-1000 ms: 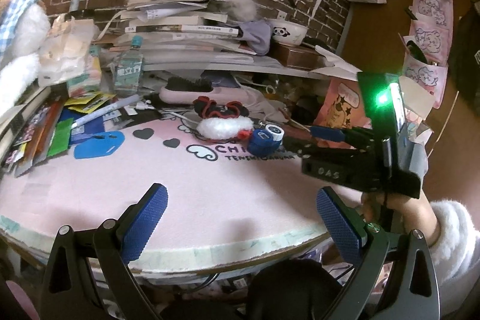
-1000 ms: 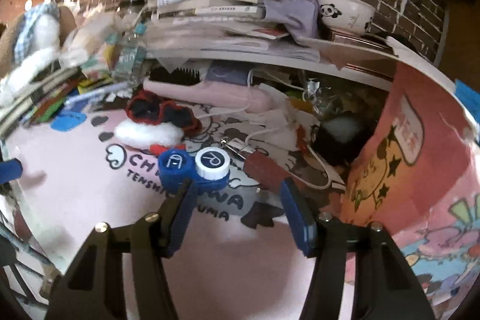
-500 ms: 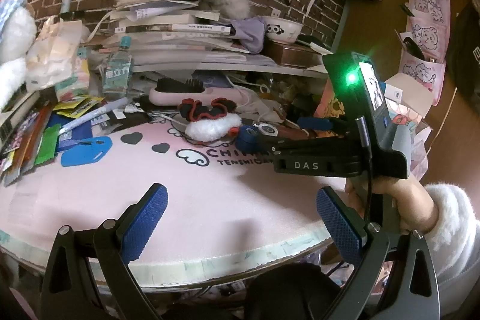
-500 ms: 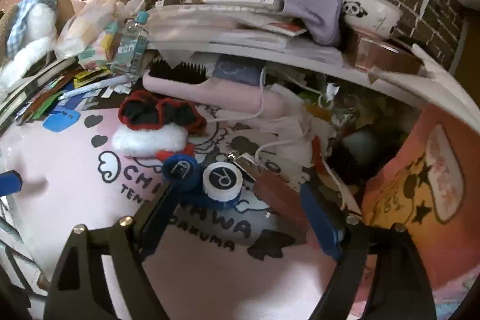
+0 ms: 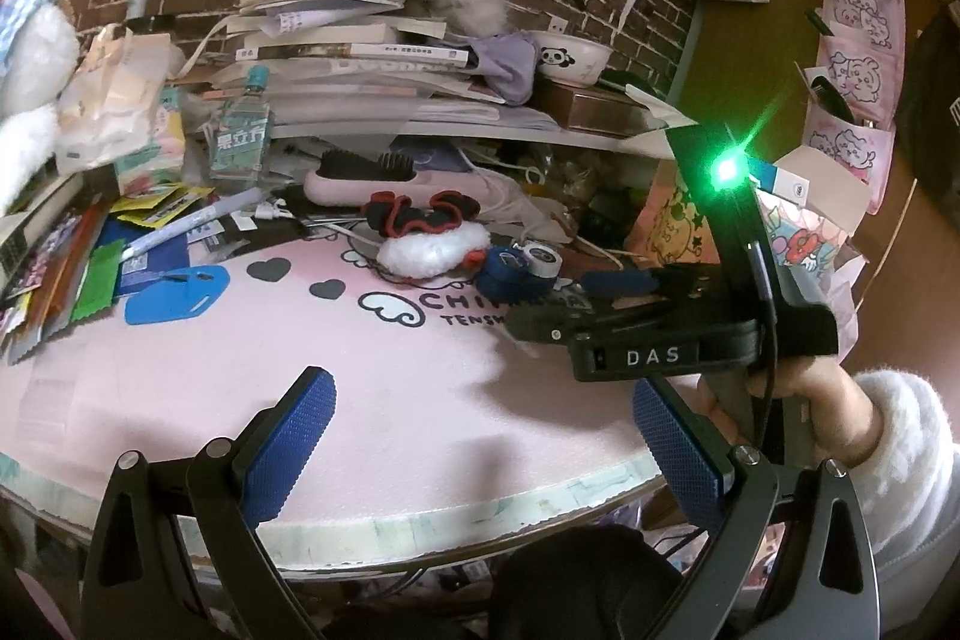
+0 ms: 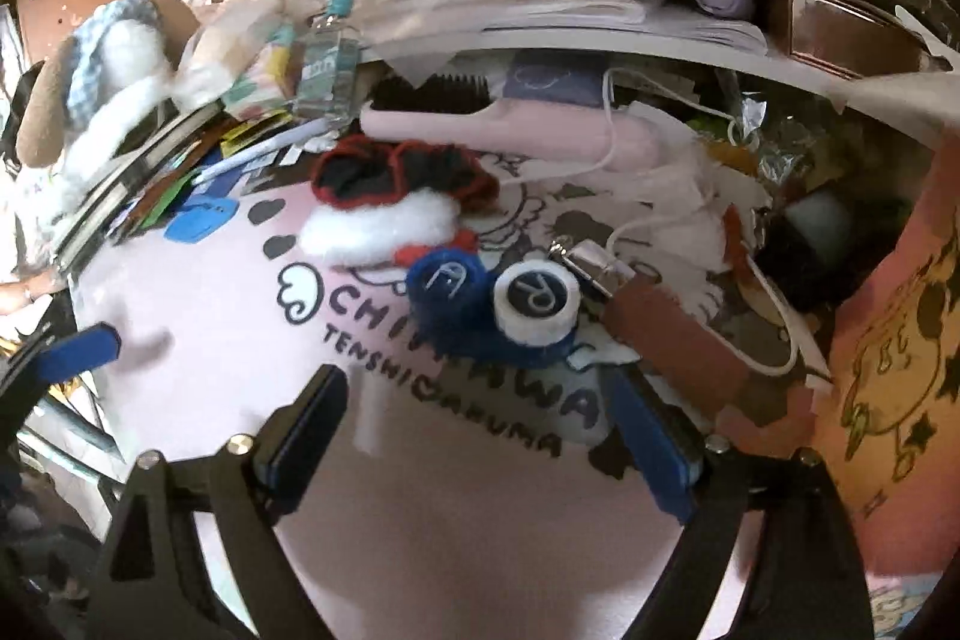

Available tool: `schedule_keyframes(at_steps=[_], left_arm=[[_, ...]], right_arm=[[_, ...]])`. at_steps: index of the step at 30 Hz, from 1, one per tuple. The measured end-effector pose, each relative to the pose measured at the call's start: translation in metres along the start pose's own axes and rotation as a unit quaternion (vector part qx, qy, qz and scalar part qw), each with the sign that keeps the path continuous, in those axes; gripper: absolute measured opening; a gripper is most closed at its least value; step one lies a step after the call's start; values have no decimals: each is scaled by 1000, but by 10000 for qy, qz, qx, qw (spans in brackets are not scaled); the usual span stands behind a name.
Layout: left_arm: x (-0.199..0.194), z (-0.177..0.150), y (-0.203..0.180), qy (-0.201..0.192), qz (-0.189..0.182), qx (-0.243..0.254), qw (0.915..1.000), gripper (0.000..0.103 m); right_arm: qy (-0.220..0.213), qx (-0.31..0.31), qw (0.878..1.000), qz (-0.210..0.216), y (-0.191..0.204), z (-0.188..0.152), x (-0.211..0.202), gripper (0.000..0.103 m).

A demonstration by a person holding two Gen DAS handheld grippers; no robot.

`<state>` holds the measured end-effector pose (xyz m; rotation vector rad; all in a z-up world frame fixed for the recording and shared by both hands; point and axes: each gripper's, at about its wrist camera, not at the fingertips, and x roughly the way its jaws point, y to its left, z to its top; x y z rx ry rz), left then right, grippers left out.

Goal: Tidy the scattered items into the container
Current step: 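Close the right gripper on the blue contact-lens case, then lift the lens case with the right gripper off the desk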

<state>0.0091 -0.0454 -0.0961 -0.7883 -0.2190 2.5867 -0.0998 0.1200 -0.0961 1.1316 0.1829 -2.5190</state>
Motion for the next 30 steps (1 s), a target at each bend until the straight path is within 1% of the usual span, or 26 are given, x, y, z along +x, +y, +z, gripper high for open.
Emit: schedule_keyframes(at_steps=[2,3,5,8,10,11,12,16,17,20,25,26,27,30], left_arm=[[0,0,0,-4,-2,0,10000,99],[0,0,0,-2,-3,-5,10000,99],[2,-1,2,5,-13,-19,10000,99],[3,-2,5,21,-36,-51,10000,99],[3,-2,6,11,-52,-55,10000,99],[2,-2,6,2,-55,-55,10000,99],[2,-2,7,-6,-52,-59,10000,99],[1,-2,11,-18,-47,-97,9999,99],[1,-2,12,-22,-45,-109,9999,99],[0,-2,13,-35,-35,-127,9999,99],[0,-2,15,-34,-27,-148,9999,99],[0,-2,16,-30,-26,-156,9999,99],[0,-2,16,-26,-26,-164,9999,99],[0,-3,17,-27,-19,-176,9998,99]], right_arm=[[-192,-109,9989,-406,1,-1,-4,87],[-223,-143,9986,-449,1,-1,-6,87],[-178,-128,9991,-359,-1,2,-5,87],[-185,-153,9990,-366,1,9,-5,87],[-186,-142,9993,-287,3,13,-4,83],[-165,-161,9994,-275,5,15,-2,78],[-111,-168,9994,-278,7,16,1,76],[84,-169,9995,-240,12,15,14,74],[77,-125,9996,-223,11,16,16,74],[176,-17,9994,-283,9,20,22,74],[161,-1,9994,-302,8,25,27,73],[151,-3,9995,-286,9,25,27,70],[131,-14,9995,-286,9,26,26,62],[97,-6,9996,-261,9,25,25,61]])
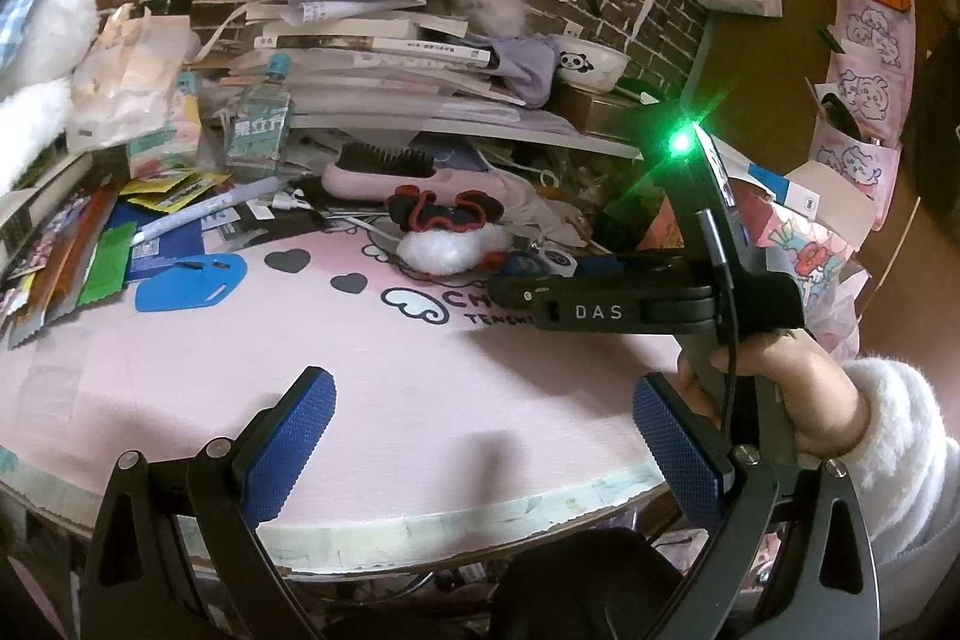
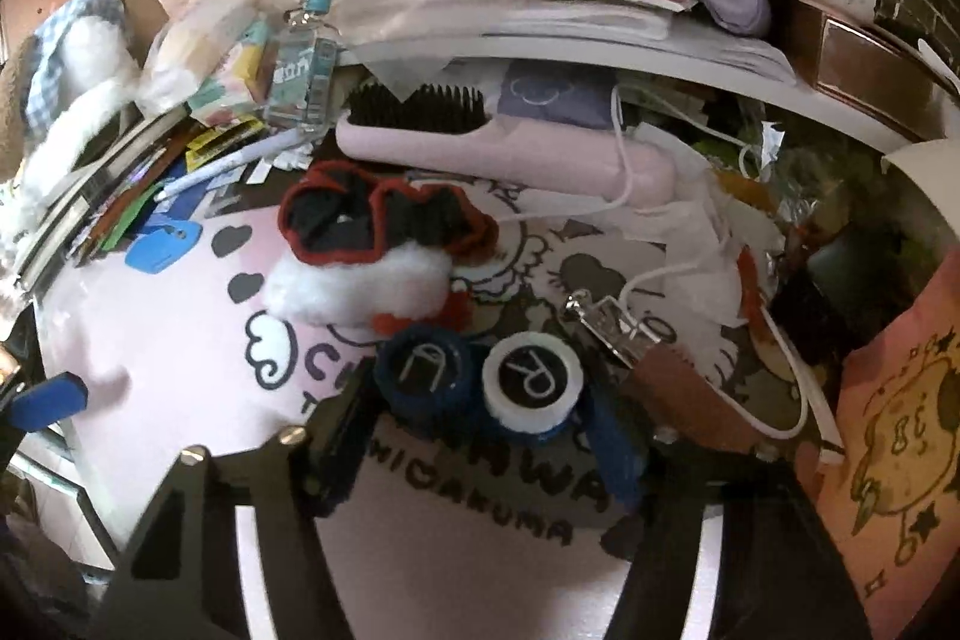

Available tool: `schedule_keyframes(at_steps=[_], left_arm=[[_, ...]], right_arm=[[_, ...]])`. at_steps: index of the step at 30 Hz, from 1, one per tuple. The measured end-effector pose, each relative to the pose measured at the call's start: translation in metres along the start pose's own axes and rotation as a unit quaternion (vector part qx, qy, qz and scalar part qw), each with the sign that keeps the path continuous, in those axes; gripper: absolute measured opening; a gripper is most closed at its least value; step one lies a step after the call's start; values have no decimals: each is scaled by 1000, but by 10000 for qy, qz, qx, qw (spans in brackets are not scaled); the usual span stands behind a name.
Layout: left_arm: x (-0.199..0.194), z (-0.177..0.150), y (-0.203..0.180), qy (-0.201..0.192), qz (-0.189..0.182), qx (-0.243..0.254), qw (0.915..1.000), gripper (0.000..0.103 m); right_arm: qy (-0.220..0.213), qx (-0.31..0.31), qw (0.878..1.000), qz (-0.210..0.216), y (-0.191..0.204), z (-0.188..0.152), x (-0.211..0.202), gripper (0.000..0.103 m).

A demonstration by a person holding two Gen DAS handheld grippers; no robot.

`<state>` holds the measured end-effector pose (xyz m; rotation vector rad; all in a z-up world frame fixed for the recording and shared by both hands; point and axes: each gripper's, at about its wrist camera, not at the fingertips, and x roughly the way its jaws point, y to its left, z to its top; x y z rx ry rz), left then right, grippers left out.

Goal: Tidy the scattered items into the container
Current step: 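Lift the lens case with the right gripper off the desk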

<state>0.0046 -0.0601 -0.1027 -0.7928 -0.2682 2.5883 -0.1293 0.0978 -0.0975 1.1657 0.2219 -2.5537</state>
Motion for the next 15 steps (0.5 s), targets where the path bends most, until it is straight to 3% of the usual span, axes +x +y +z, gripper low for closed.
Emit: schedule_keyframes(at_steps=[15], left_arm=[[4,2,-5,55,2,19,10000,99]], right_arm=[[-125,62,9997,203,1,-13,-19,61]])
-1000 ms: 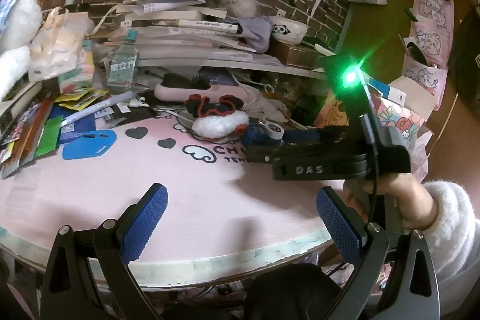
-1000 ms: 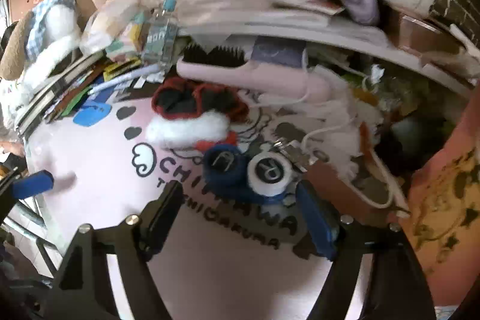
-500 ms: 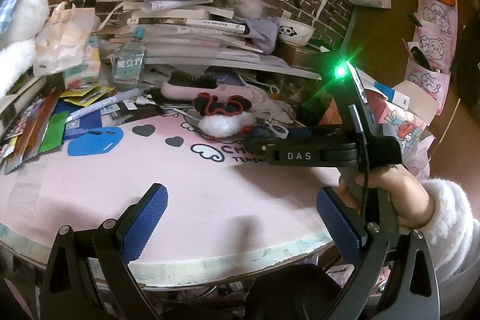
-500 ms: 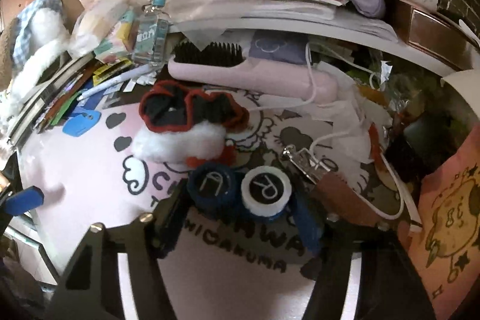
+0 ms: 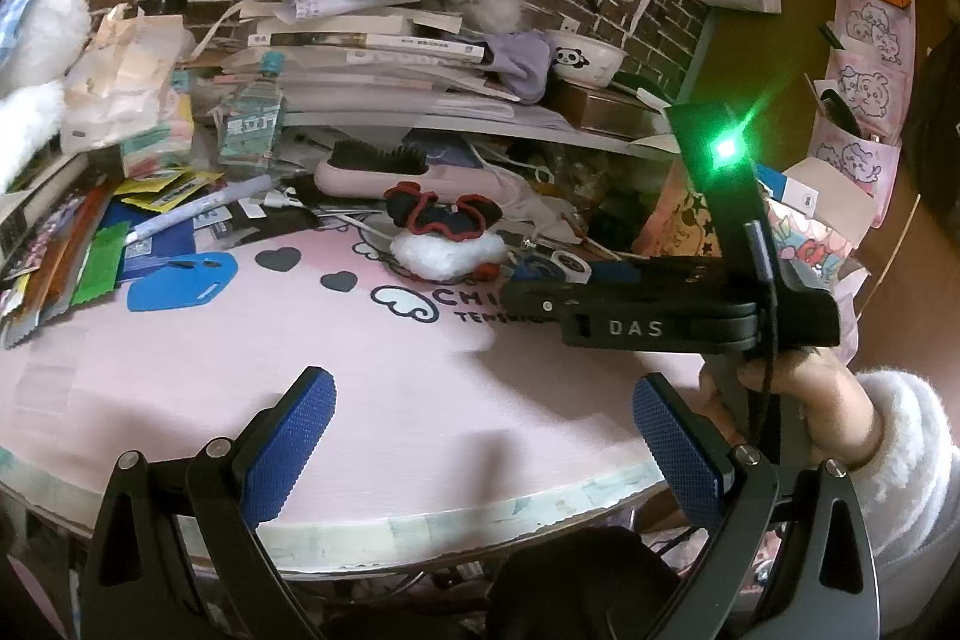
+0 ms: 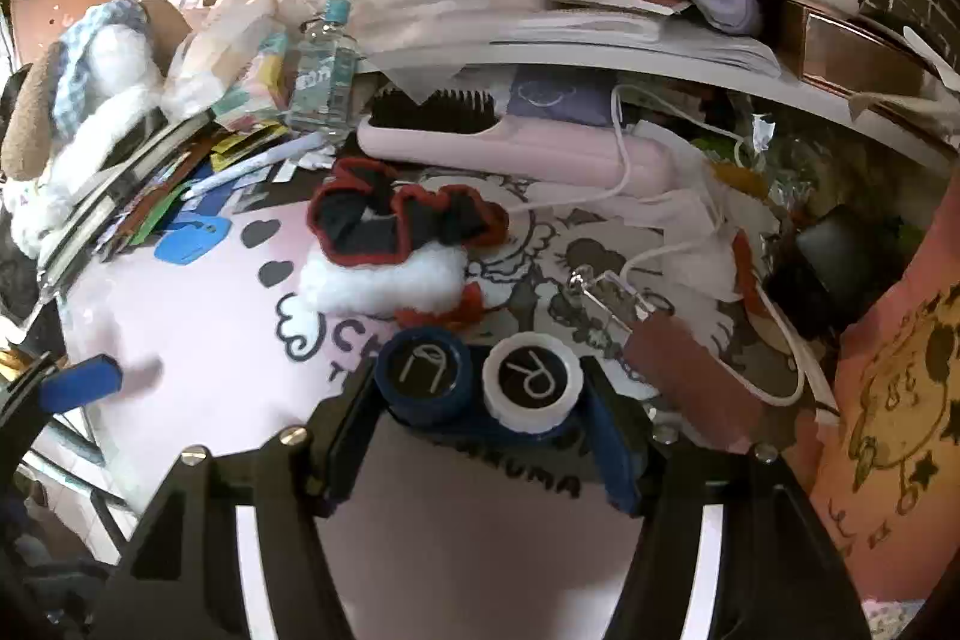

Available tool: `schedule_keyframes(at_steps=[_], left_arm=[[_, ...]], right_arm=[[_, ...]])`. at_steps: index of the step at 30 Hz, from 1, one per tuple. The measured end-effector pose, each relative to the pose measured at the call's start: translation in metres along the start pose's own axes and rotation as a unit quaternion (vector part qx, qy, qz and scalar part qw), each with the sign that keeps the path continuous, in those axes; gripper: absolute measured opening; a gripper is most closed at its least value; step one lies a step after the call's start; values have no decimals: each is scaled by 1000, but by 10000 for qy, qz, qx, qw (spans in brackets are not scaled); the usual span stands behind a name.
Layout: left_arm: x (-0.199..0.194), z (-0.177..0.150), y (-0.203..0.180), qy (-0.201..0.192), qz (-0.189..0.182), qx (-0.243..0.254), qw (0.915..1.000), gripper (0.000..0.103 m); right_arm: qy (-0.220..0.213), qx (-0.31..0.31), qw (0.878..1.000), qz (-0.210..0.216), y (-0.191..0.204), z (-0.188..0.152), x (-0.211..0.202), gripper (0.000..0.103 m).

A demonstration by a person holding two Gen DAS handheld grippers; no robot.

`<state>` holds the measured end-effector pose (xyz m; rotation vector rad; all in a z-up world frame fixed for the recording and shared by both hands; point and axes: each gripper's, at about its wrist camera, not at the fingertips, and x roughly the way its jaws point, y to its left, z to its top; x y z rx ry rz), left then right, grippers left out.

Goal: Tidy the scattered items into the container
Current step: 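Lift the lens case with the right gripper off the desk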

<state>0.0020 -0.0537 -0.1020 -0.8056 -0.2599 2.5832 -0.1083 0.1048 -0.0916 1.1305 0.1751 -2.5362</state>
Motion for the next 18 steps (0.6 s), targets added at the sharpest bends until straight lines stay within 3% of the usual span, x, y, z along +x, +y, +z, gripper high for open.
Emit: schedule_keyframes(at_steps=[18], left_arm=[[-3,0,-9,22,29,37,10000,99]], right_arm=[[-279,-20,9994,180,3,-16,-51,61]])
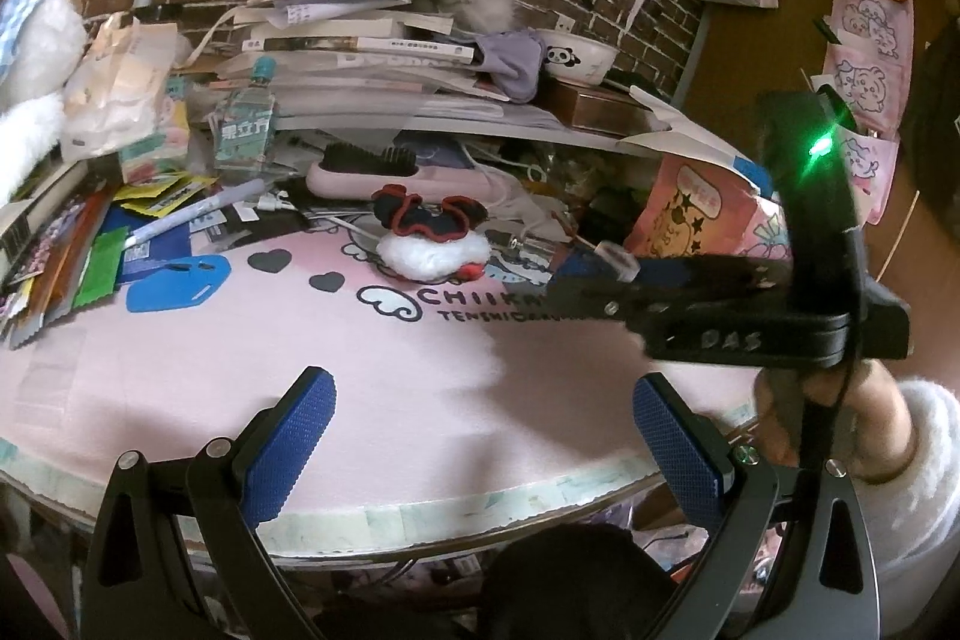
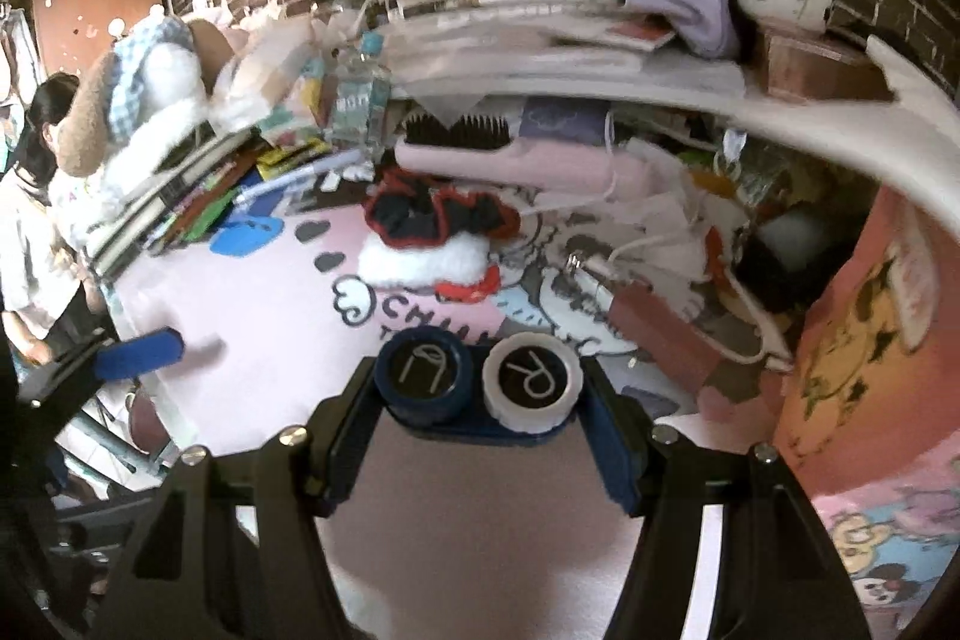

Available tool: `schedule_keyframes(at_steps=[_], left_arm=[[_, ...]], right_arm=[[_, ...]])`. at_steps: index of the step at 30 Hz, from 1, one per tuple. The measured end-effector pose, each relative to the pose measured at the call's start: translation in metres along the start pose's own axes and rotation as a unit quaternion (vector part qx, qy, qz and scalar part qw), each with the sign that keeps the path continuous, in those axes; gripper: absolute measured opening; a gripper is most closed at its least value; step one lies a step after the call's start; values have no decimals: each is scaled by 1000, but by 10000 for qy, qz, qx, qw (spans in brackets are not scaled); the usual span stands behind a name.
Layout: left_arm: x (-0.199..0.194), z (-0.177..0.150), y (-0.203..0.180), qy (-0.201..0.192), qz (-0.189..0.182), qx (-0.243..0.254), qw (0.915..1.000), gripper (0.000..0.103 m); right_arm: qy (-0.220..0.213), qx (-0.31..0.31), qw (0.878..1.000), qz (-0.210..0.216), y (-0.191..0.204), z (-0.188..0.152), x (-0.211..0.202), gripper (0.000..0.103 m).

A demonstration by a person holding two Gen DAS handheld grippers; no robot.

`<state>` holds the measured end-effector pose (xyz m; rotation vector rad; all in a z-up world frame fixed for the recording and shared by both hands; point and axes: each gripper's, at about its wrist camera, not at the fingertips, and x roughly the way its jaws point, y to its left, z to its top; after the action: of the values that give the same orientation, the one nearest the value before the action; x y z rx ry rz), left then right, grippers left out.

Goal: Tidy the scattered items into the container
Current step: 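Lift the lens case with the right gripper off the desk, then carry the lens case over the white box and open the right gripper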

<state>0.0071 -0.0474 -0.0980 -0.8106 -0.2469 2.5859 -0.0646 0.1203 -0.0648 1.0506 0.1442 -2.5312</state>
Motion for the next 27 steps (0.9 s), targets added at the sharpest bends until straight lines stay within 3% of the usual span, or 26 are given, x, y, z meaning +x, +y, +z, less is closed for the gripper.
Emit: schedule_keyframes(at_steps=[14,27], left_arm=[[-9,16,-17,-15,70,111,9999,99],[1,31,-35,88,267,274,9992,99]], right_arm=[[-665,-339,9971,129,15,25,-72,61],[-1098,-334,9923,-458,-10,44,-128,61]])
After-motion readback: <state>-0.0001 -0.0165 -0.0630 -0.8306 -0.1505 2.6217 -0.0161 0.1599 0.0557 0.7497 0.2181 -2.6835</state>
